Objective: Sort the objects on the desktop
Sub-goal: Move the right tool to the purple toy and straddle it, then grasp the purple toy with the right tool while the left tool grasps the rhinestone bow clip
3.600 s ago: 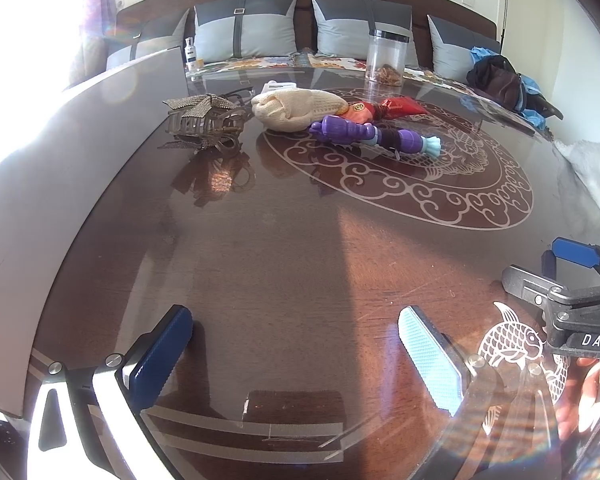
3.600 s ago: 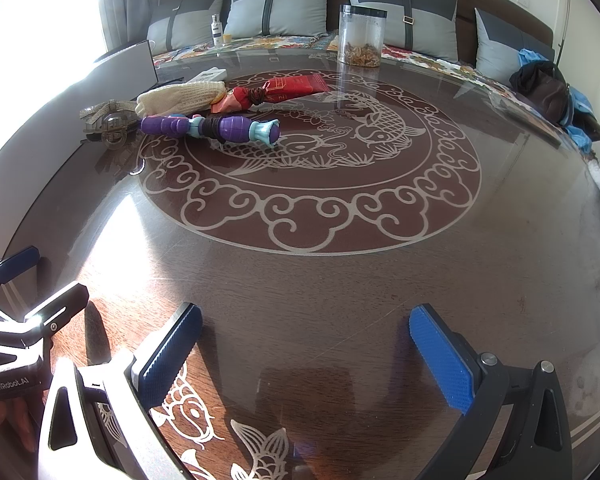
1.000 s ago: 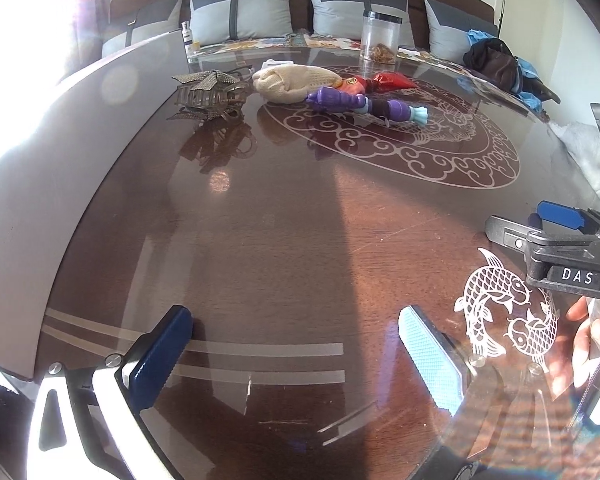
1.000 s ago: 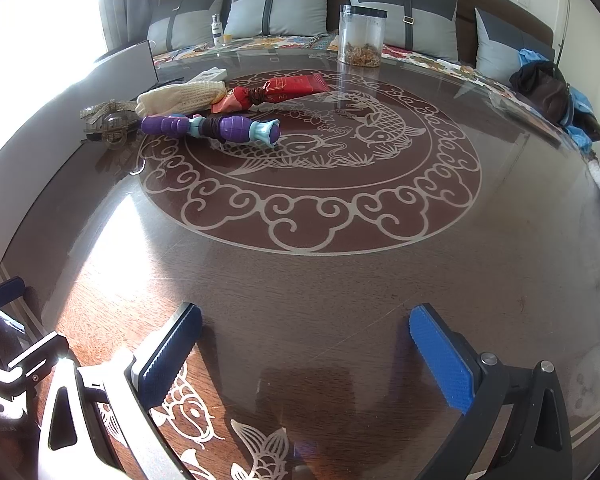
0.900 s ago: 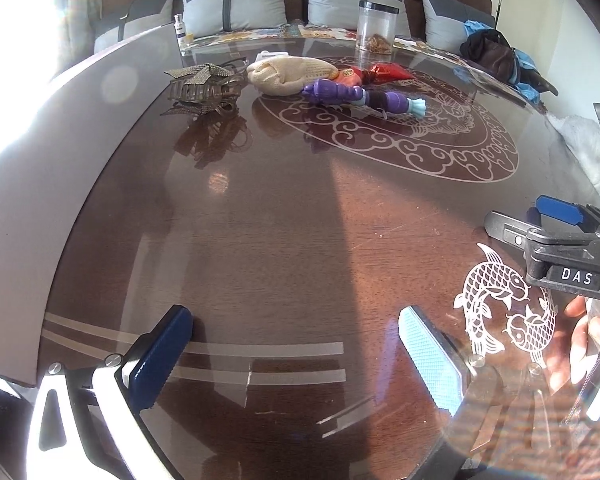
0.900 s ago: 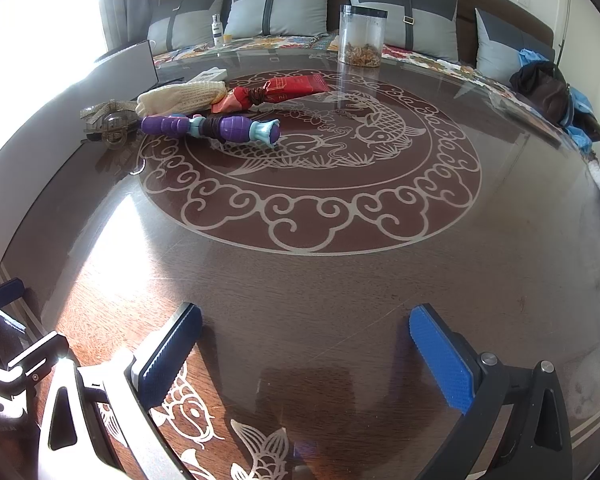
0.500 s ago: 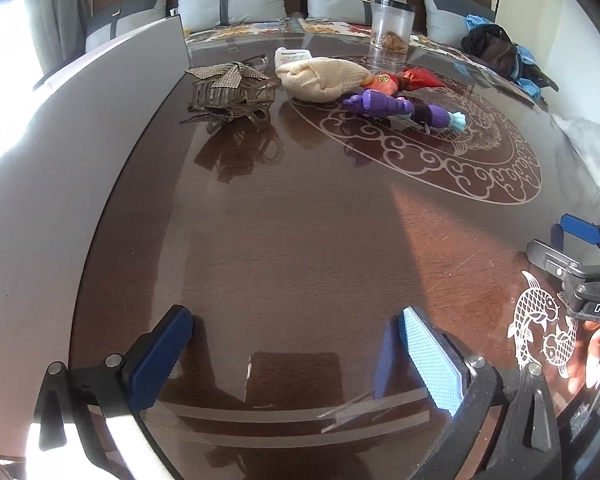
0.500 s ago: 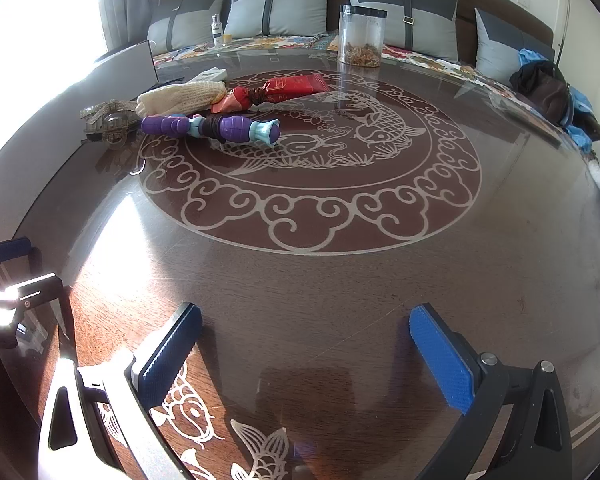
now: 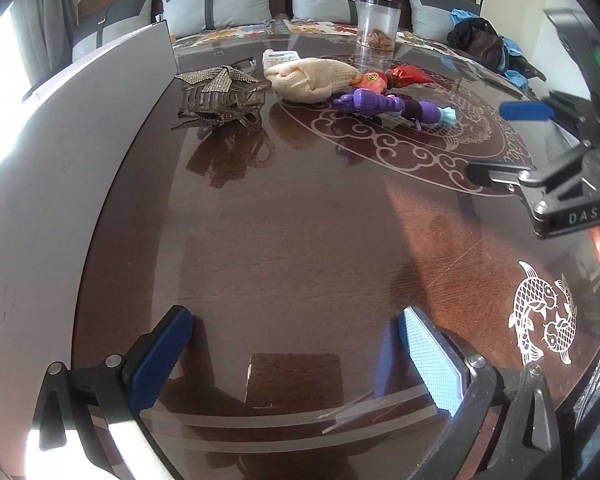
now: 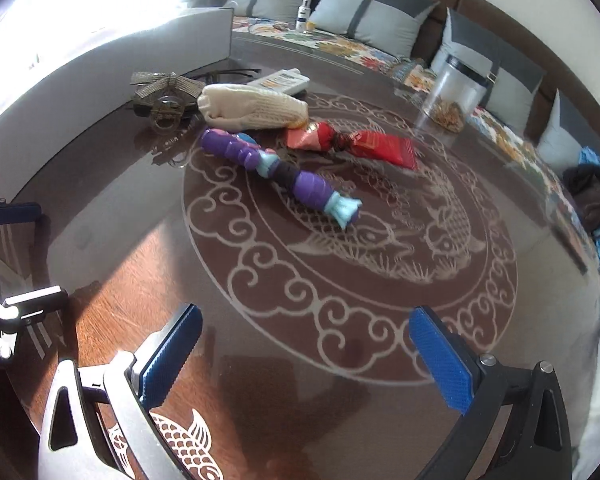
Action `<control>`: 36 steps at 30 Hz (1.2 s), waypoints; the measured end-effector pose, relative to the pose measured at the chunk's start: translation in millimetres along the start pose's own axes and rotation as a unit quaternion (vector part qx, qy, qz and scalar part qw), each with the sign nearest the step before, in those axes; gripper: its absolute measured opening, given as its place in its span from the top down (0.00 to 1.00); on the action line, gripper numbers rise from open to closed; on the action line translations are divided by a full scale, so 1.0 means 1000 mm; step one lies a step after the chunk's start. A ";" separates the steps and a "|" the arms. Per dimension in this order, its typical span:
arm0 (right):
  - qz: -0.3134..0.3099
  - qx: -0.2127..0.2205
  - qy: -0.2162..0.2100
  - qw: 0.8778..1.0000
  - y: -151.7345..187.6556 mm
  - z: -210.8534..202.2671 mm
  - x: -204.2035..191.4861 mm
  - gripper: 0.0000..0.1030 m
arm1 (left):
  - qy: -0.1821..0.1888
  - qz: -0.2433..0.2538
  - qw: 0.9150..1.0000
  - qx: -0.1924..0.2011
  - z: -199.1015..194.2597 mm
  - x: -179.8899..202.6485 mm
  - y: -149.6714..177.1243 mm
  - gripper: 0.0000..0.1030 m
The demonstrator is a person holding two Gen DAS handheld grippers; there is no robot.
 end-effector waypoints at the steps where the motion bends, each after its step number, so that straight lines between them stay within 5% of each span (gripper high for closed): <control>1: -0.029 0.000 0.001 1.000 -0.015 0.006 -0.005 0.00 | 0.001 0.002 1.000 0.000 0.000 0.000 0.000 0.00; 5: -0.098 -0.007 -0.008 0.995 -0.058 0.041 -0.014 0.02 | 0.005 0.006 1.000 0.005 0.001 -0.002 -0.001 0.00; 10: -0.027 -0.058 -0.118 0.991 -0.078 0.076 0.005 0.40 | 0.004 0.006 1.000 0.001 0.002 -0.002 -0.004 0.00; 13: 0.002 -0.061 -0.146 0.987 -0.078 0.071 0.004 0.54 | -0.001 -0.002 1.000 0.000 0.004 -0.002 -0.007 0.00; 18: 0.033 -0.071 -0.137 0.987 -0.048 0.049 -0.013 0.76 | -0.010 -0.018 1.000 0.003 0.006 -0.003 -0.009 0.00; 23: 0.084 -0.064 -0.105 0.989 -0.002 0.015 -0.018 0.75 | -0.015 -0.025 1.000 0.007 0.006 -0.003 -0.009 0.00; 27: 0.083 -0.041 -0.108 0.990 0.011 0.007 -0.028 0.38 | -0.016 -0.025 0.999 0.012 0.006 -0.003 -0.009 0.00; 28: 0.079 -0.034 -0.108 0.990 0.010 0.009 -0.029 0.35 | -0.016 -0.025 0.999 0.014 0.006 -0.003 -0.009 0.00; 33: 0.072 -0.001 -0.087 0.994 0.002 0.014 -0.038 0.39 | -0.020 -0.025 0.999 -0.001 0.005 -0.008 -0.015 0.00; 36: 0.094 0.000 -0.069 0.993 0.002 0.013 -0.031 0.70 | -0.041 -0.009 0.999 0.034 0.000 -0.020 -0.043 0.00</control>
Point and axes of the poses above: each gripper's, at about its wrist camera, not at the fingertips, and z roughly the way its jaws point, x to its right, y to its underside, the point moved 3 cm from there along z, roughly the way its jaws point
